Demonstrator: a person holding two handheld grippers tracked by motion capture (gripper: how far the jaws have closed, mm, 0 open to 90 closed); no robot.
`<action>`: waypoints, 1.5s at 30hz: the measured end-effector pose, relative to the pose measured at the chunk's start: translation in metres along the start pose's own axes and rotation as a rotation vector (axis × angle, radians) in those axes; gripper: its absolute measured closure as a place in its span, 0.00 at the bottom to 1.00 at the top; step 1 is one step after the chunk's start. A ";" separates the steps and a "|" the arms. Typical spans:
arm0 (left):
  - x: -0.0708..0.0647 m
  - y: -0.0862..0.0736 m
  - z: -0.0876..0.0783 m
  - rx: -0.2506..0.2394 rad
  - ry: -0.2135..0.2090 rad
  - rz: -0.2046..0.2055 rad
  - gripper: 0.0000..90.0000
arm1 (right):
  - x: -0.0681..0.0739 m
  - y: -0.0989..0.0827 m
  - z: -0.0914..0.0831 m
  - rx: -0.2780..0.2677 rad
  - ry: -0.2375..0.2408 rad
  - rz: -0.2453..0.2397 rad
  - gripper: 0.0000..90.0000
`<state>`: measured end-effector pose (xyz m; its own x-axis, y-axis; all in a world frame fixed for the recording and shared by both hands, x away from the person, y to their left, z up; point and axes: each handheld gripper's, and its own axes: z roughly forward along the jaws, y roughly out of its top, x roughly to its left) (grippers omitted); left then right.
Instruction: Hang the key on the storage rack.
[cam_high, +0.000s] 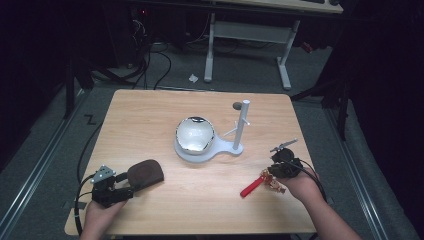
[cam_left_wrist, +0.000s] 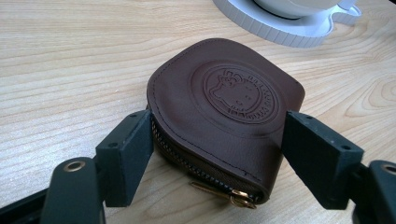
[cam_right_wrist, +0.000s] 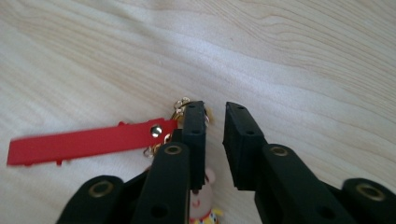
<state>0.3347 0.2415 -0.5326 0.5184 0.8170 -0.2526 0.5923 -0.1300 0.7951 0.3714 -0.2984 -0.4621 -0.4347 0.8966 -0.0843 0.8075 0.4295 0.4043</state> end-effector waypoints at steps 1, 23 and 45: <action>0.000 0.000 0.000 0.000 0.000 0.000 0.28 | 0.001 -0.001 -0.004 -0.001 -0.005 -0.009 0.84; 0.001 0.000 0.001 0.005 -0.007 -0.005 0.28 | 0.019 -0.027 0.020 0.138 -0.055 -0.150 0.70; 0.003 0.000 -0.002 -0.008 -0.006 -0.015 0.29 | 0.020 0.002 -0.039 0.131 -0.075 -0.183 0.71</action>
<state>0.3353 0.2448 -0.5324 0.5128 0.8156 -0.2679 0.5954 -0.1131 0.7955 0.3487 -0.2833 -0.4279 -0.5513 0.8061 -0.2150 0.7651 0.5912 0.2552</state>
